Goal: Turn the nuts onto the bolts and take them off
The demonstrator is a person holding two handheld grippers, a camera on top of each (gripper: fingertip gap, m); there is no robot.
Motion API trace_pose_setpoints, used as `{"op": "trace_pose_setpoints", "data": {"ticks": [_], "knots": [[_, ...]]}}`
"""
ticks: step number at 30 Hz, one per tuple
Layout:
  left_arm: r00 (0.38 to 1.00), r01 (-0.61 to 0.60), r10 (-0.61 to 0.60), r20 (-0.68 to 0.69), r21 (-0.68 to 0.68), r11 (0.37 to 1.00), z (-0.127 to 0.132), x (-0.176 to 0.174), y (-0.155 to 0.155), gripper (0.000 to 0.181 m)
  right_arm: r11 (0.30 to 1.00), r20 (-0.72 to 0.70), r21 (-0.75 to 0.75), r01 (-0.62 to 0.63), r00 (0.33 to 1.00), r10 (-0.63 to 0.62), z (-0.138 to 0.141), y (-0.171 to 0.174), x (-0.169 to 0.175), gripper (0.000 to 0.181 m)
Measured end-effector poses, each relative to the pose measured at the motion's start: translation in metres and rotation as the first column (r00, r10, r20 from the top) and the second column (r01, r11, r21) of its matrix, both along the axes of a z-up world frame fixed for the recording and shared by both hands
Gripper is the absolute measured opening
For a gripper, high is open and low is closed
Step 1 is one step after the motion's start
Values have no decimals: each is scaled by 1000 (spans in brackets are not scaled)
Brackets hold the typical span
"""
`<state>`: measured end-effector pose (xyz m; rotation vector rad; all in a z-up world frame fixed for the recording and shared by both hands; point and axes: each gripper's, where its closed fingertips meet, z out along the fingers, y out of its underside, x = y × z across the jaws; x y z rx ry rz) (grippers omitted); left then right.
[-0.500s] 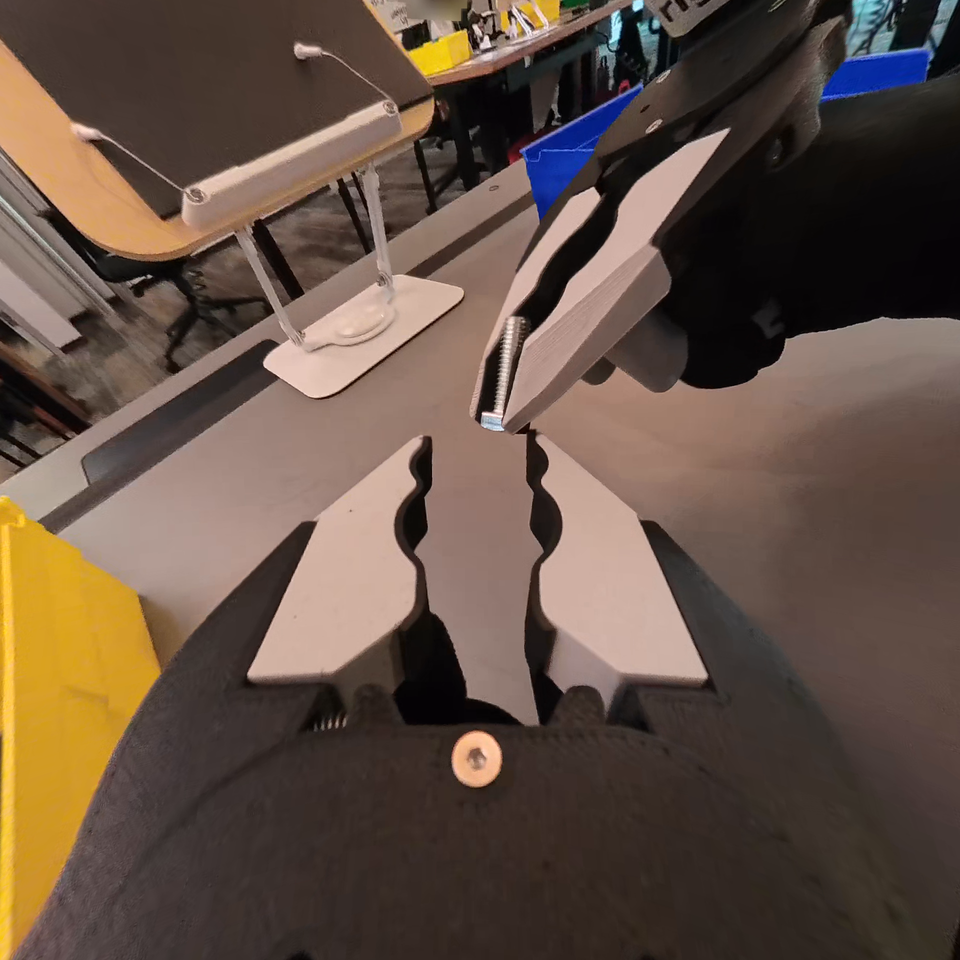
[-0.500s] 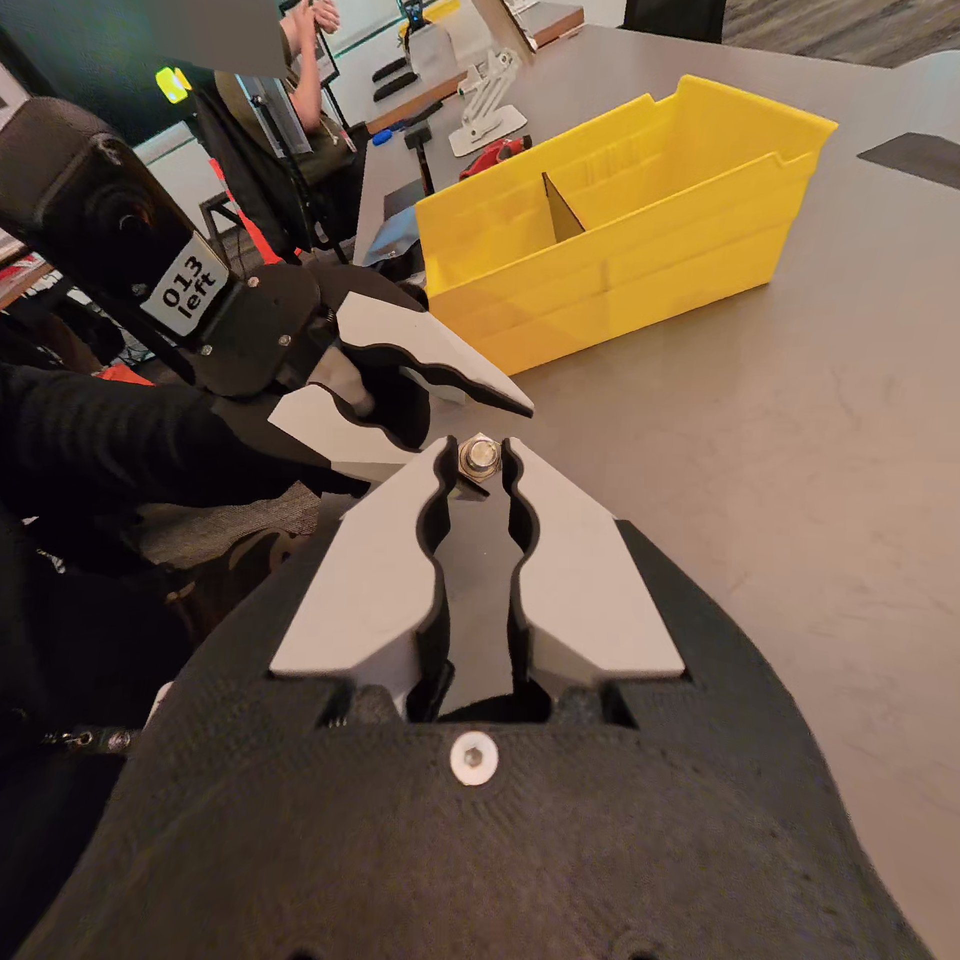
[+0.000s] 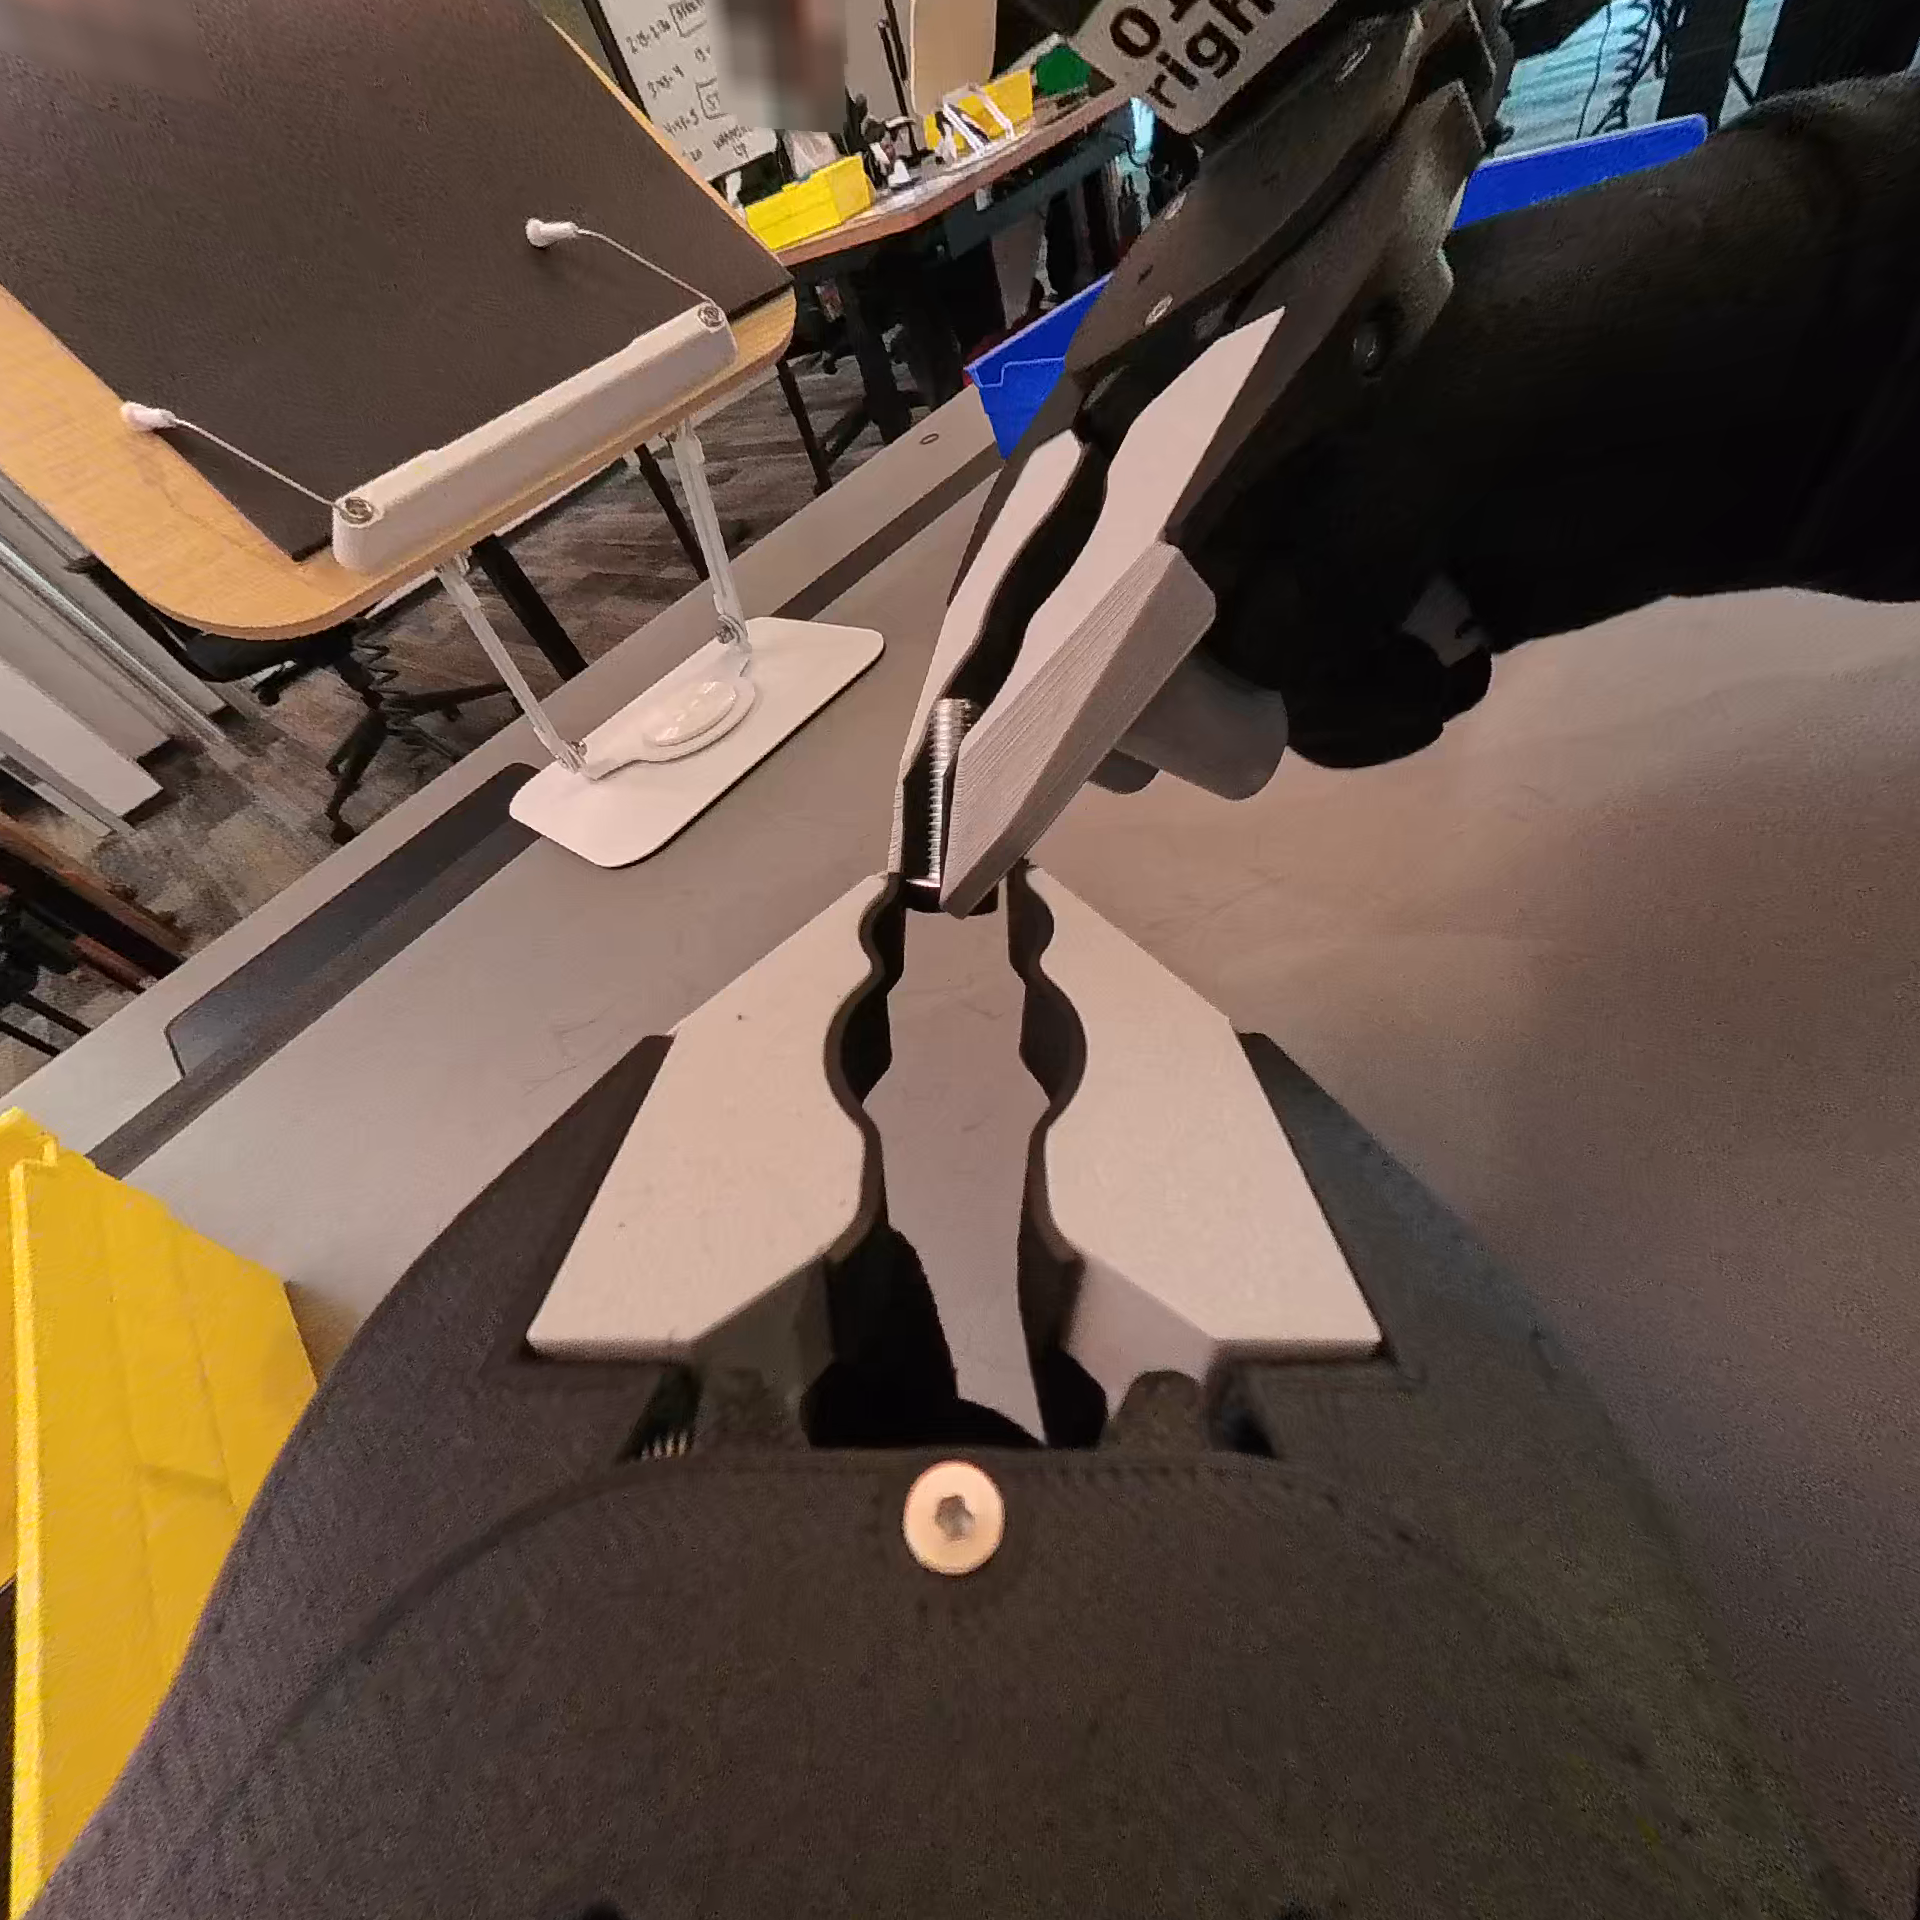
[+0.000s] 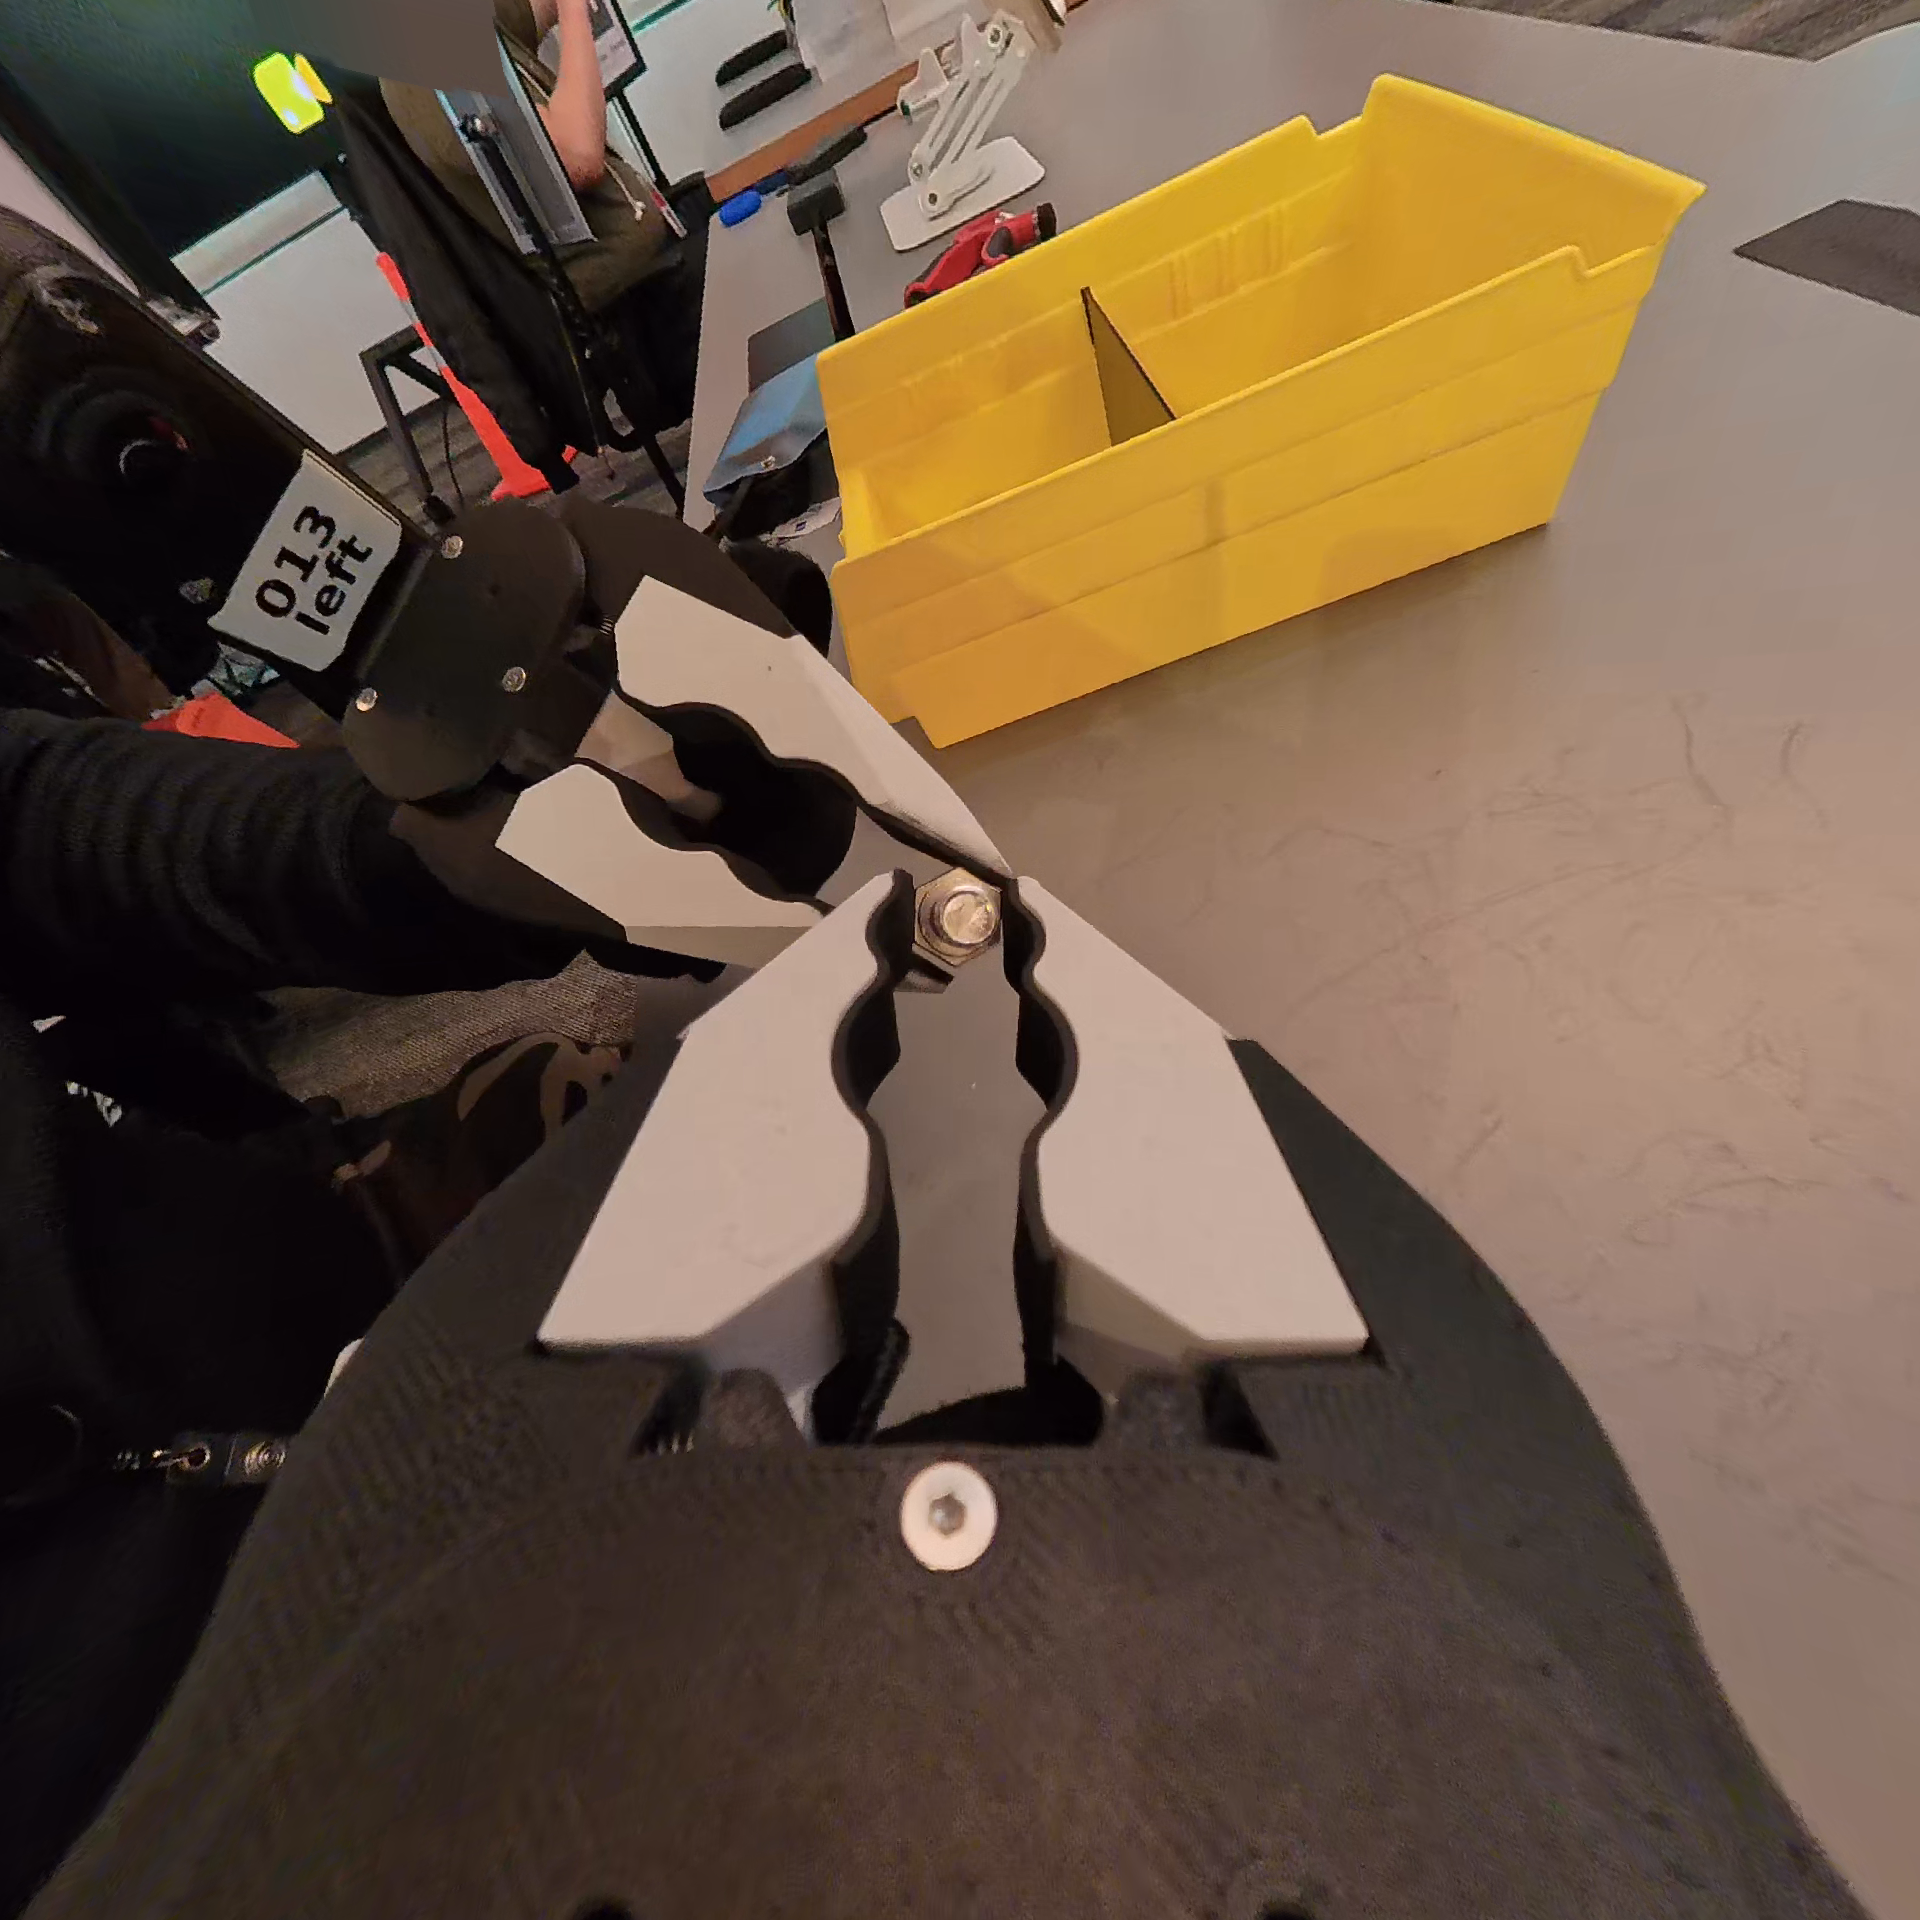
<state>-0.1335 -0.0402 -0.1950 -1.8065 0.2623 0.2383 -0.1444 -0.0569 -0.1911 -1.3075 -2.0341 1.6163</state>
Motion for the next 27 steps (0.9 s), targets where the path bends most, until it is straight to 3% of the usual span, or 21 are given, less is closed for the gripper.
{"op": "trace_pose_setpoints", "data": {"ticks": [10, 12, 14, 21, 27], "knots": [[1000, 6, -6, -2, 4, 1000, 0, 1, 0, 16, 1000, 28, -16, 0, 1000, 0, 0, 0, 1, 15], [1000, 4, -4, 7, 5, 1000, 0, 1, 0, 16, 1000, 17, -27, 12, 1000, -12, 3, 2, -1, 32], [1000, -5, 5, 12, 4, 1000, 0, -1, 0, 16, 999, 12, -40, 8, 1000, -8, 7, 4, 0, 35], [998, 7, -9, 60, 32, 999, 5, -1, -1, 16, 997, -20, -72, -25, 1000, 24, 16, 10, 7, 8], [997, 14, -17, 77, 40, 999, 6, -1, -1, 16, 998, -44, -65, -26, 999, 23, 18, 10, 6, 8]]}}
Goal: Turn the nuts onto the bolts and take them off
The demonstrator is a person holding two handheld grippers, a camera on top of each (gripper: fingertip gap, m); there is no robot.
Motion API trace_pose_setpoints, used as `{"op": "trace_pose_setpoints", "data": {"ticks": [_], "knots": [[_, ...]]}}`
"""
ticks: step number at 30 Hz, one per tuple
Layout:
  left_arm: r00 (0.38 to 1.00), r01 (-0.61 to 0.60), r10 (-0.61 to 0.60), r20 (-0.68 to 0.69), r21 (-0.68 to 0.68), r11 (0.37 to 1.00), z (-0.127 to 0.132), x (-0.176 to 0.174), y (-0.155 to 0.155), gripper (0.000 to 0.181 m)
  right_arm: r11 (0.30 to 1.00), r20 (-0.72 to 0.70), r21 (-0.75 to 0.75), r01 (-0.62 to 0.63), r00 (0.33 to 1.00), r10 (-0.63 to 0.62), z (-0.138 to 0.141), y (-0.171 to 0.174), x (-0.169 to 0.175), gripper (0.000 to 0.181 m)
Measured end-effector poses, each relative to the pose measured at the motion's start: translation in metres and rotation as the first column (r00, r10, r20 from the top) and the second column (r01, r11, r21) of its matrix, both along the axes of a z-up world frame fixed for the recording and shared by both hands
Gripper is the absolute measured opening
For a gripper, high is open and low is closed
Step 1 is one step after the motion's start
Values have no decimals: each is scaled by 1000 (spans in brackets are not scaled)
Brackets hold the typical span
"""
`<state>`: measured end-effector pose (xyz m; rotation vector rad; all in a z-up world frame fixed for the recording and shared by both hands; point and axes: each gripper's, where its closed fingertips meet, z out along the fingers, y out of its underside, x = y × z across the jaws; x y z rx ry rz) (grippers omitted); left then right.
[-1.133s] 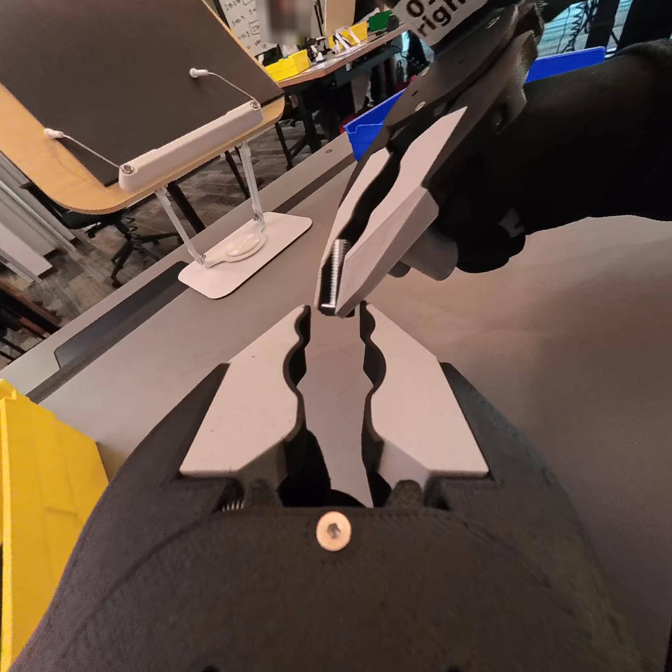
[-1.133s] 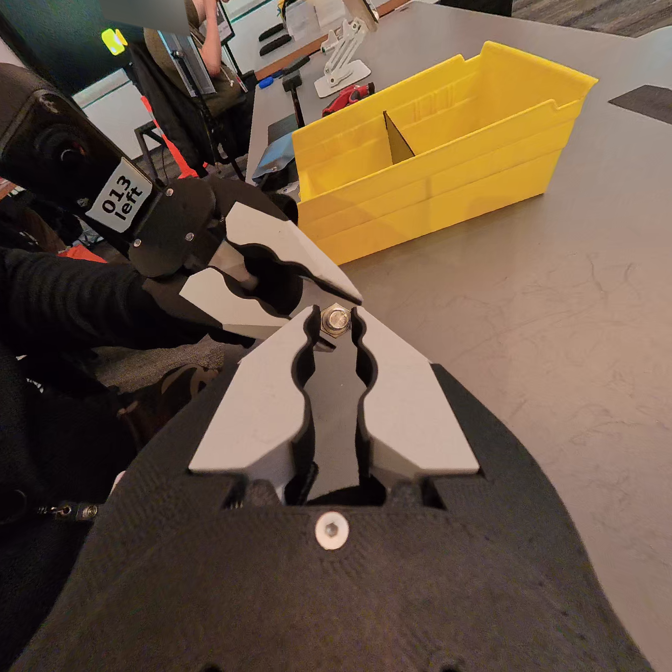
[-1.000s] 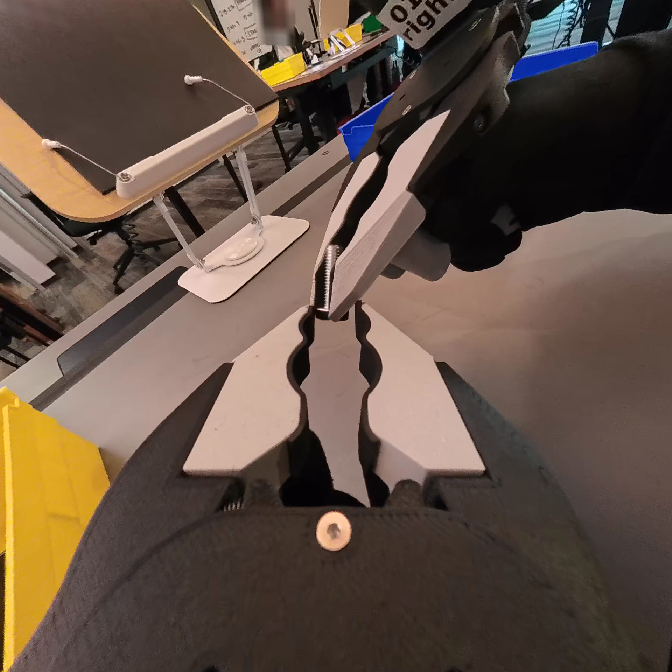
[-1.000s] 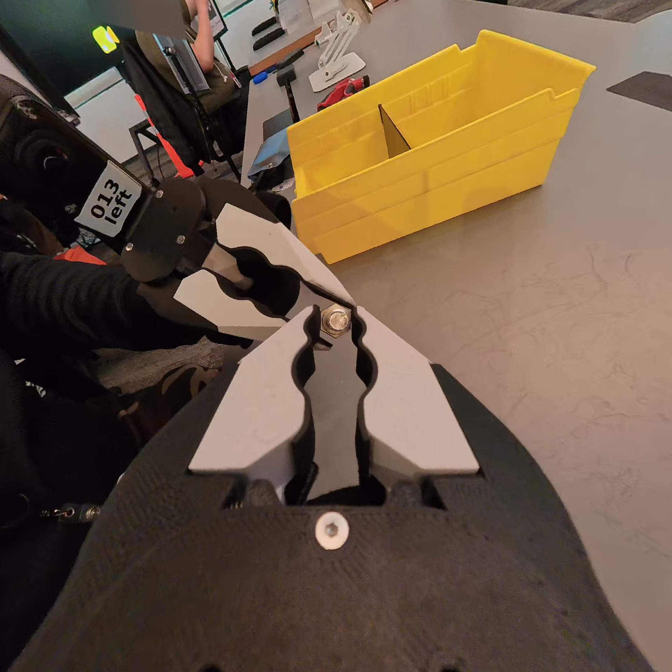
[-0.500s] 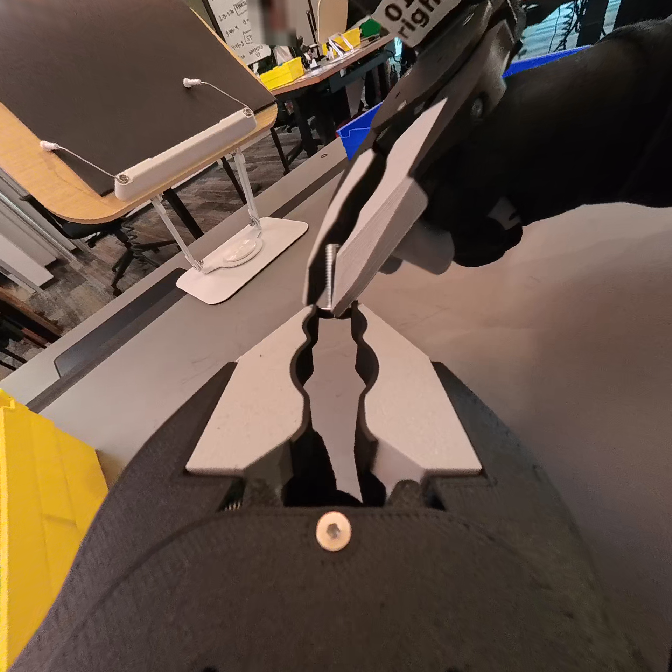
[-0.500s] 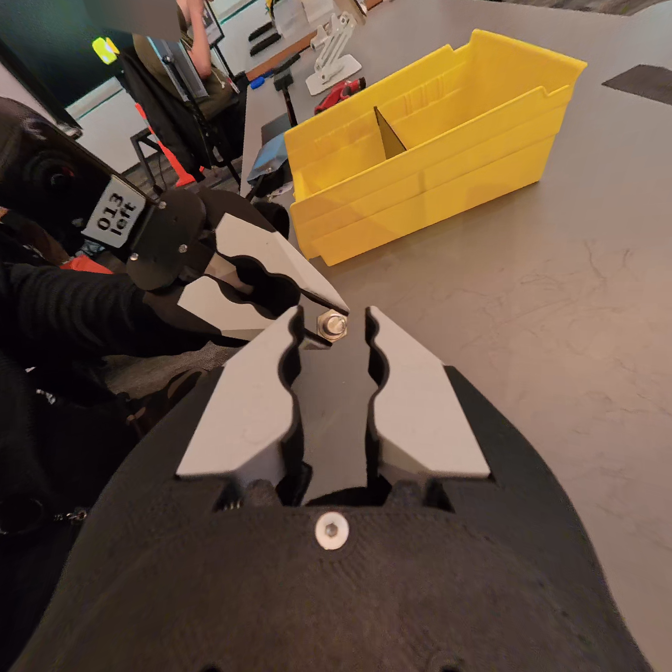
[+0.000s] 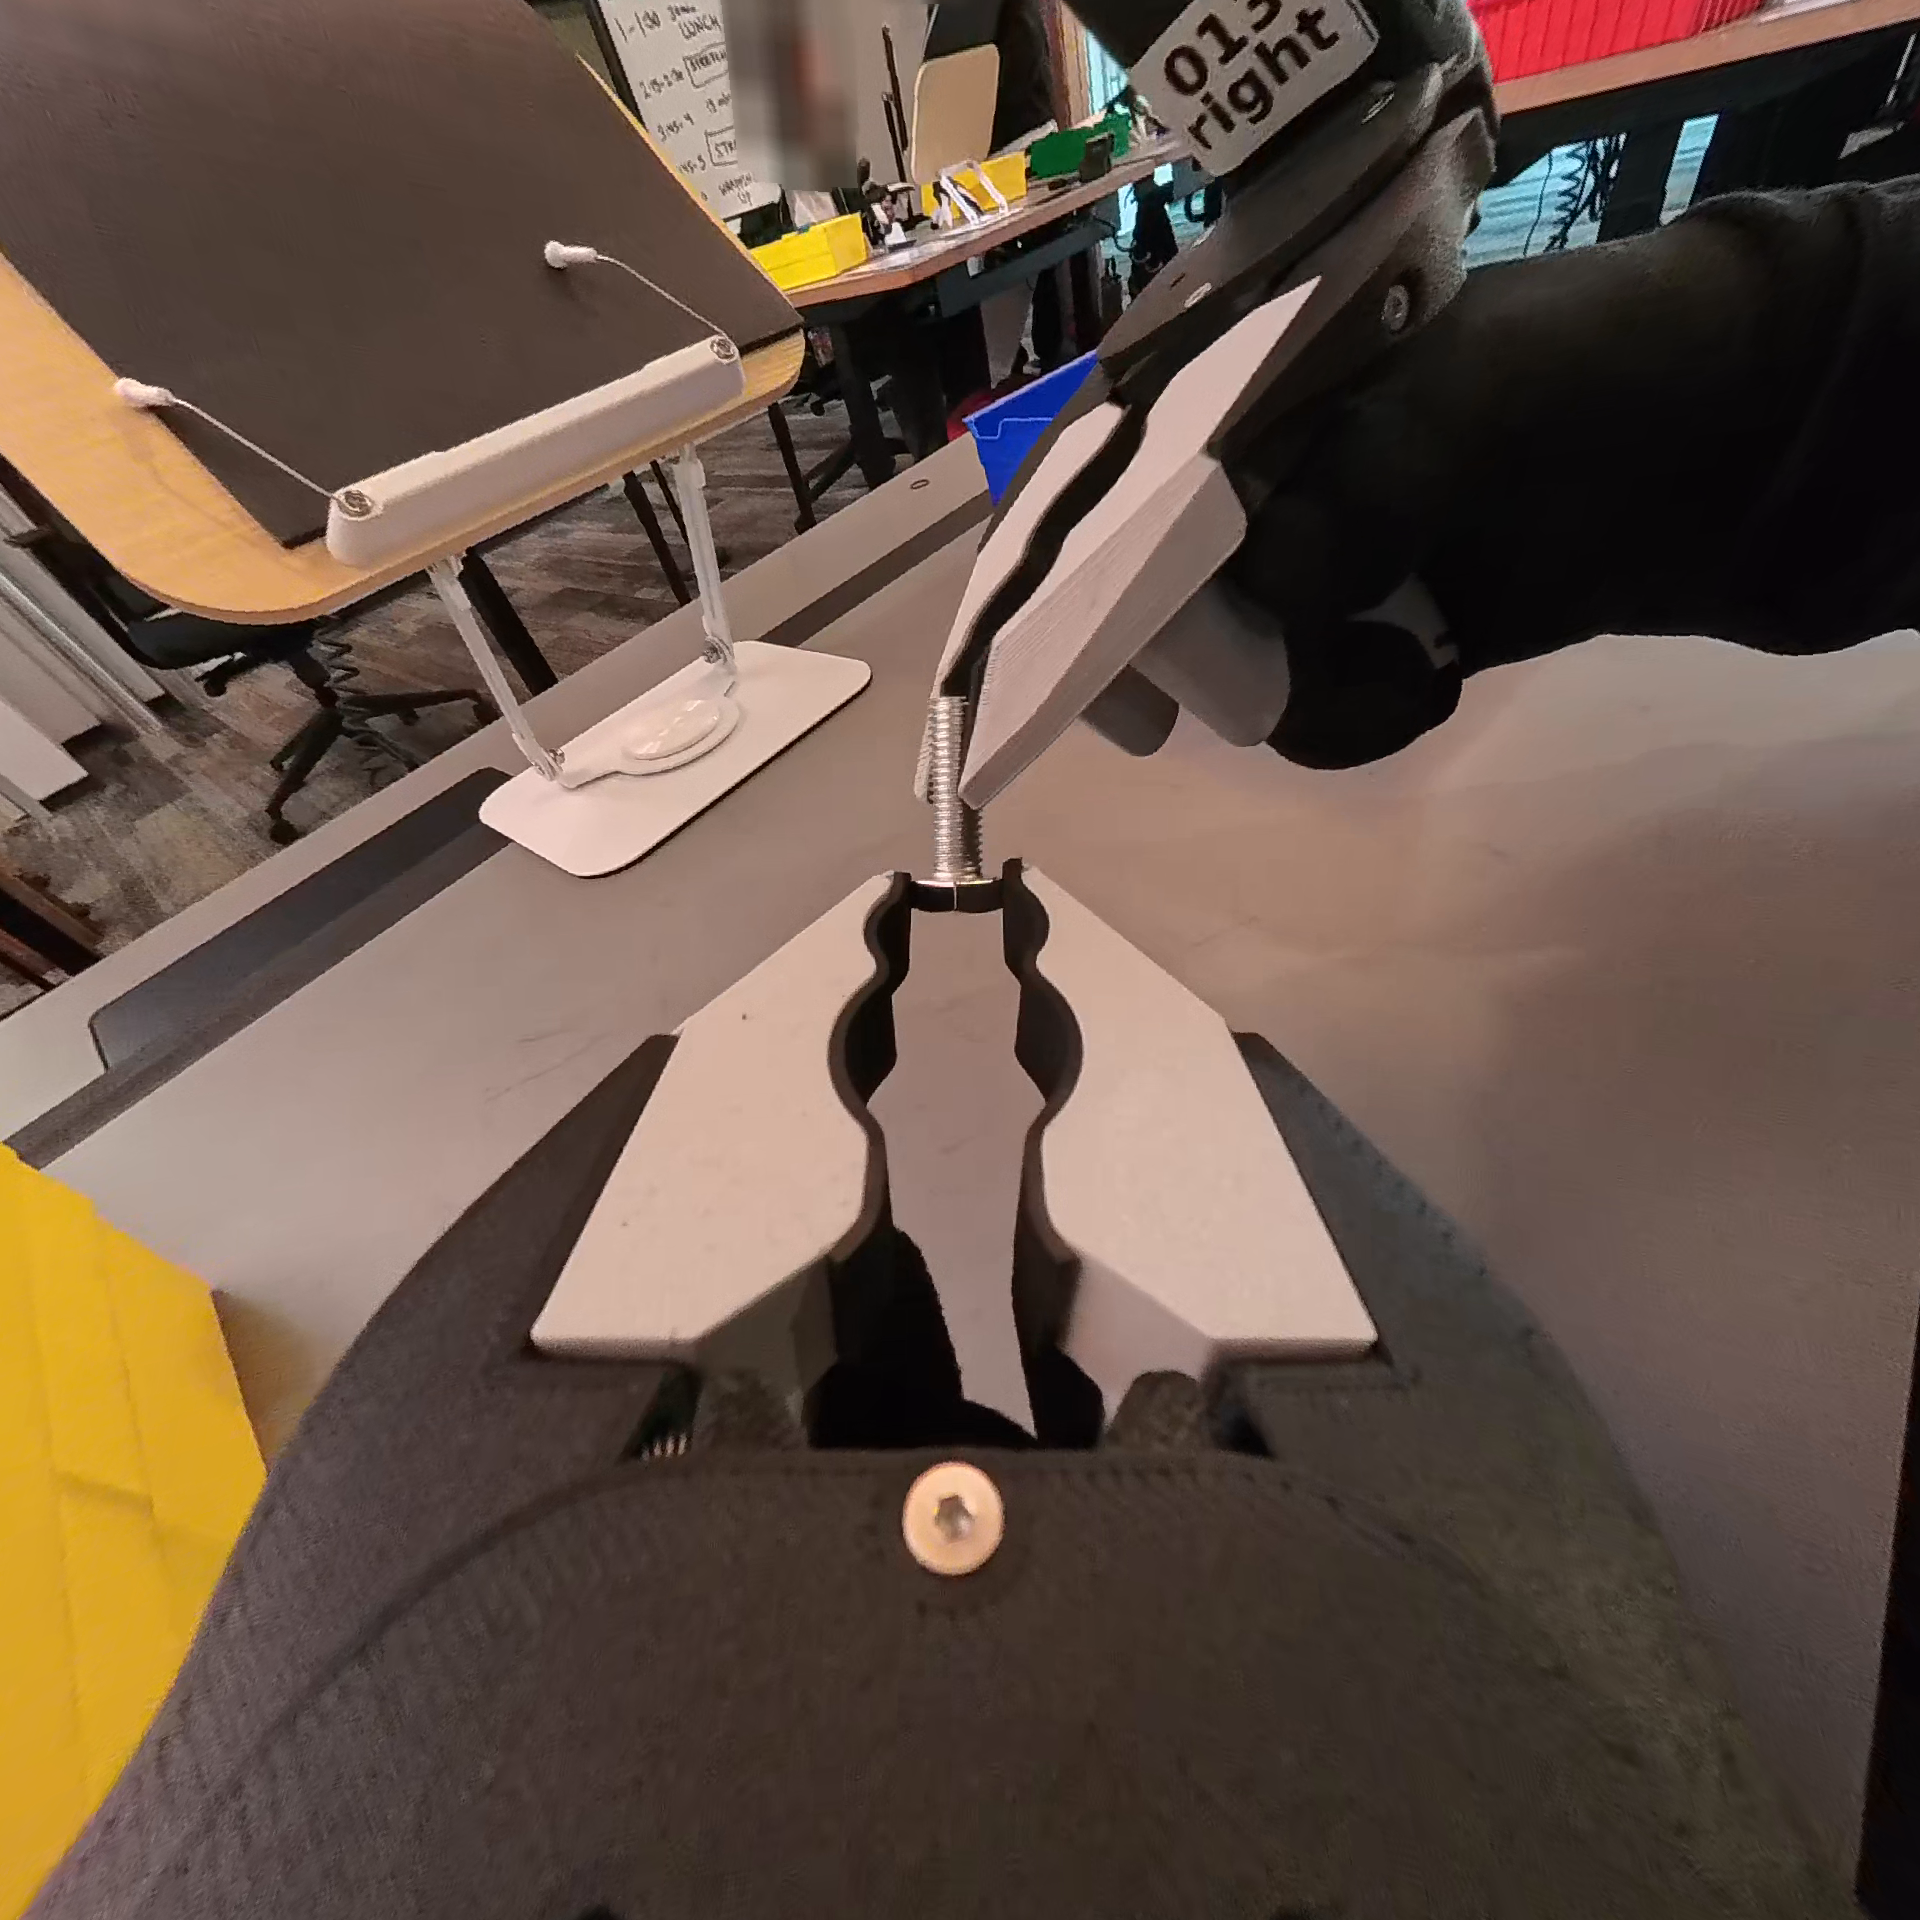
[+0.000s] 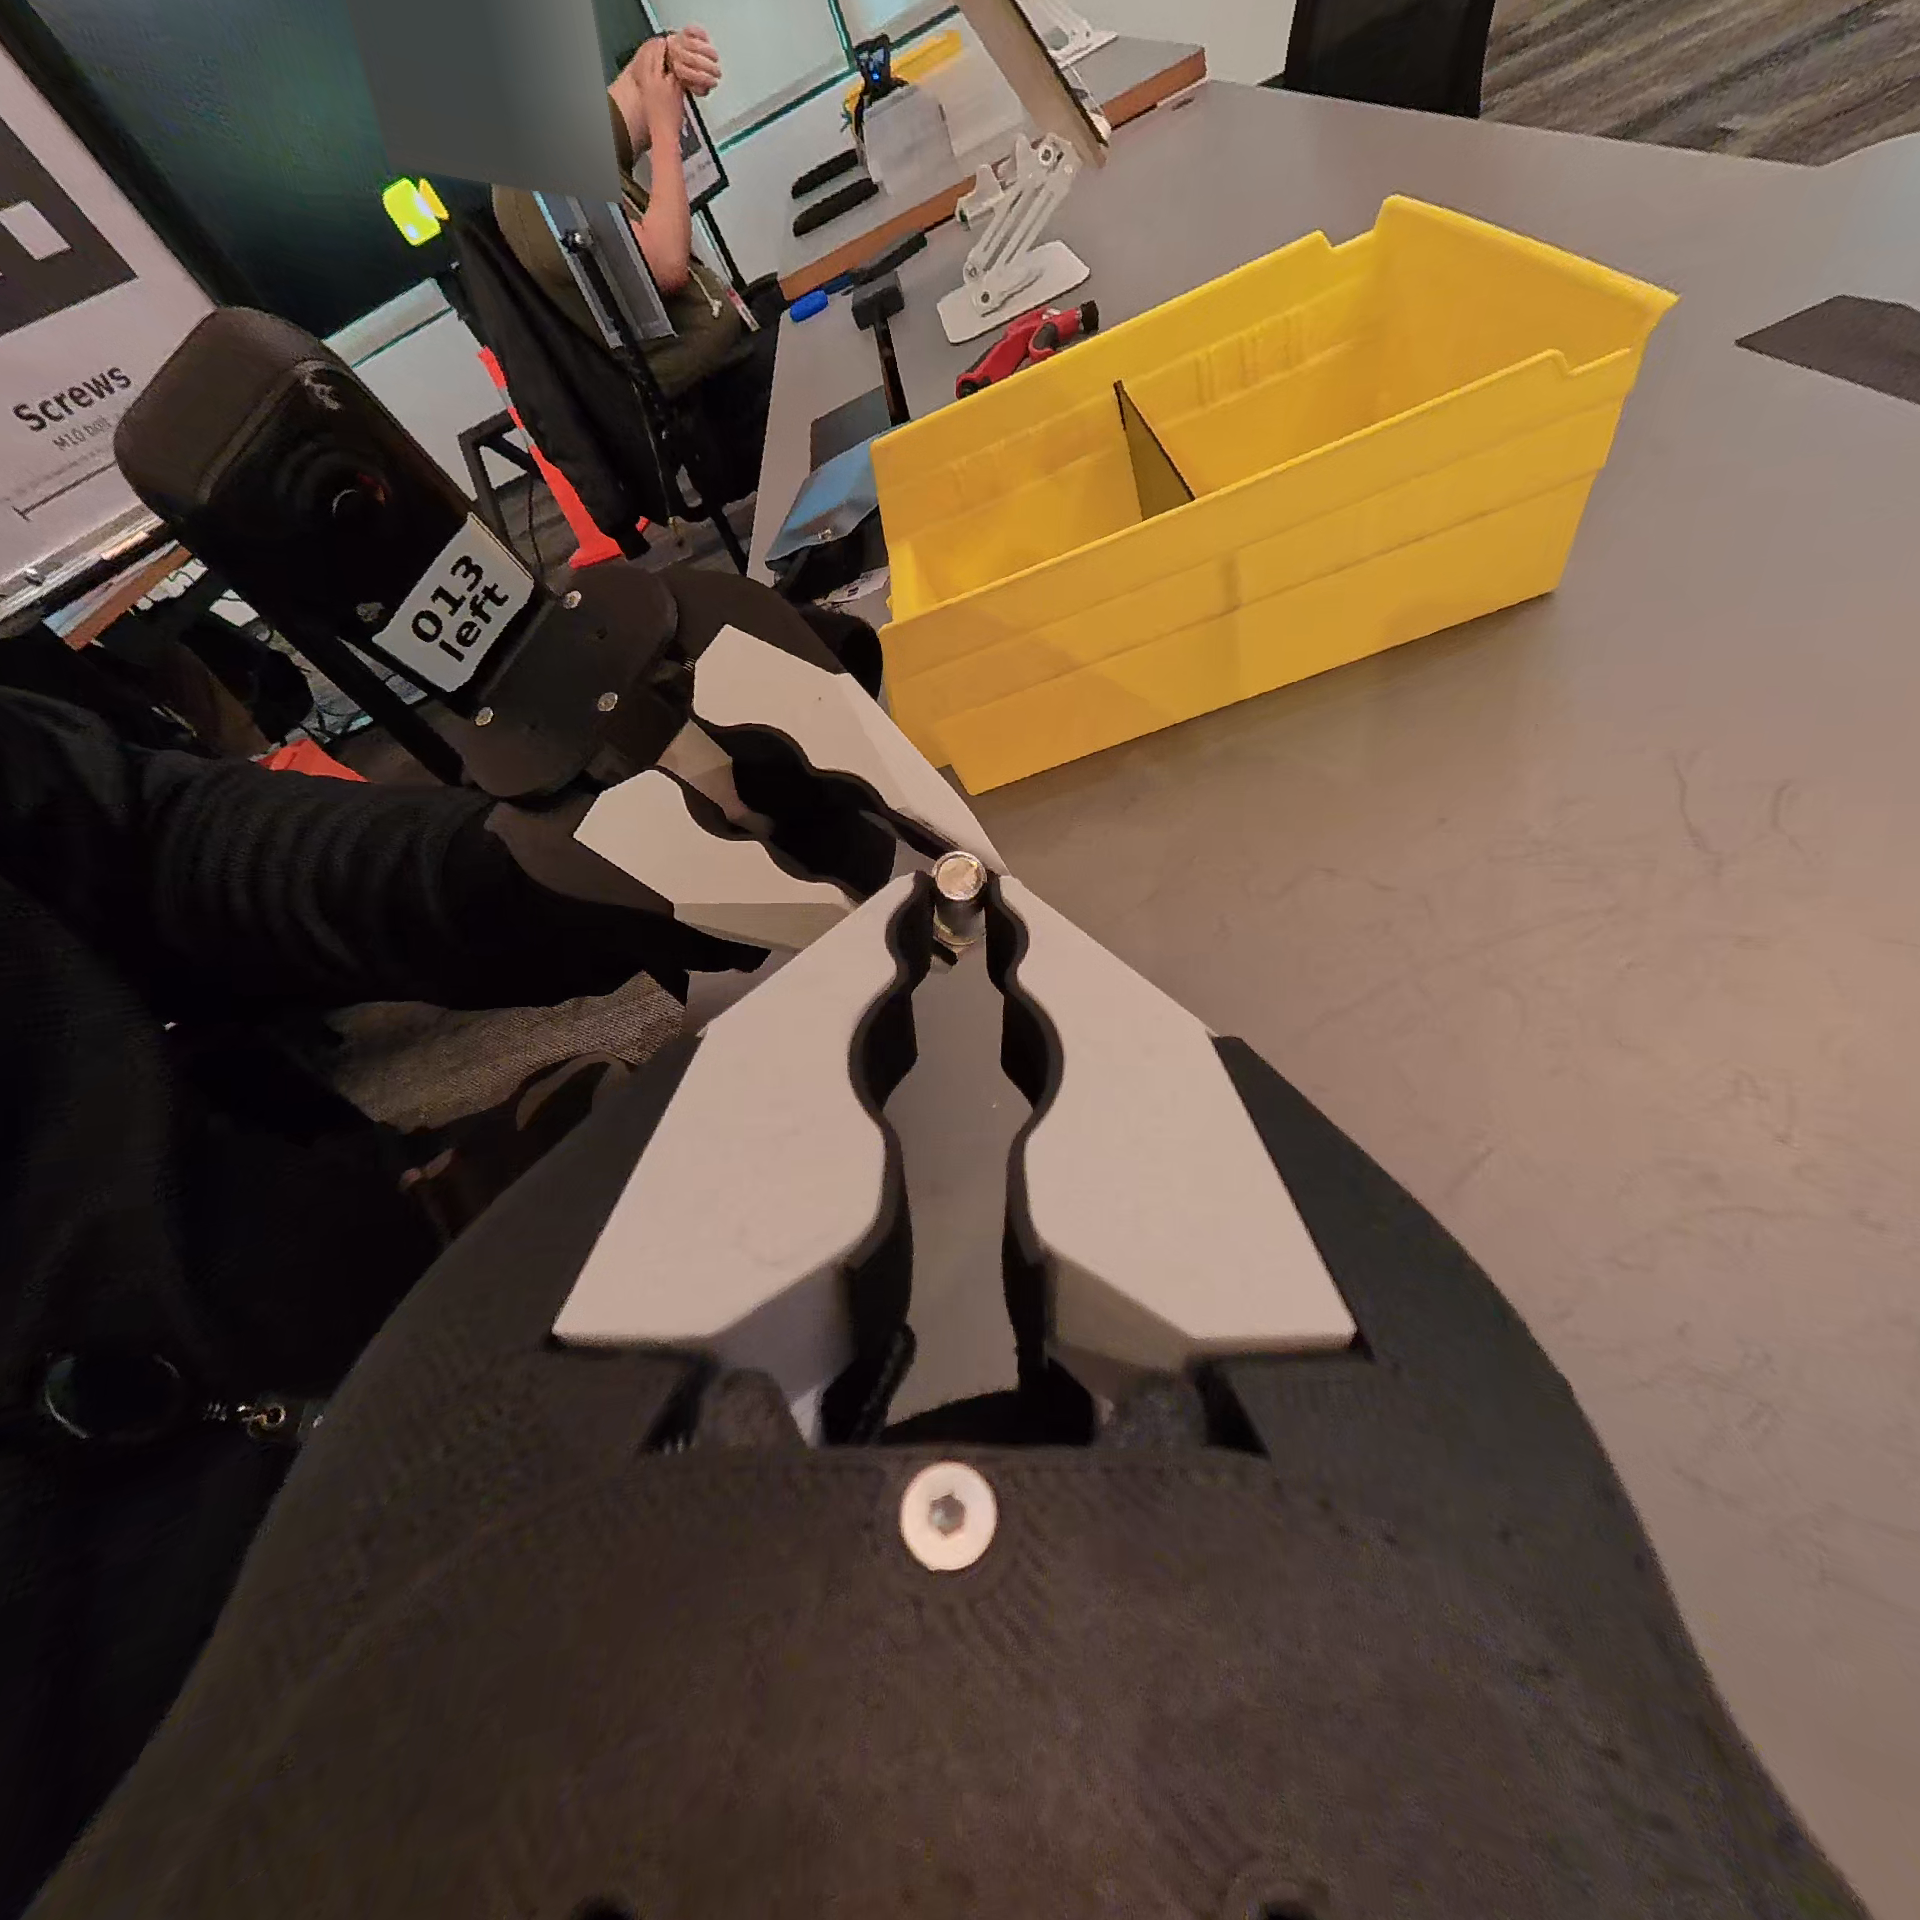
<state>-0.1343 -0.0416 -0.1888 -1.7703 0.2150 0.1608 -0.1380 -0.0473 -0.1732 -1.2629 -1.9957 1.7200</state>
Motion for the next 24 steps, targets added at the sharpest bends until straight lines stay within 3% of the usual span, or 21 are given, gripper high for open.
{"op": "trace_pose_setpoints", "data": {"ticks": [3, 12, 16, 24], "knots": [[1000, 3, -3, 5, 1, 1000, 0, 1, 0, 16, 1000, -5, -12, -3, 1000, 3, 2, -2, 0, 14], [999, 17, -16, 42, -1, 1000, -2, 3, 3, 16, 999, -6, 45, 9, 1000, -9, -2, 0, -1, 7], [998, -14, 16, 58, -35, 999, -10, -3, 6, 30, 998, -17, 67, 2, 1000, -1, 0, -4, 0, 8], [999, 17, -15, 49, -37, 999, -10, 4, 5, 16, 987, -3, 159, 9, 1000, -8, -7, -6, 0, 8]]}}
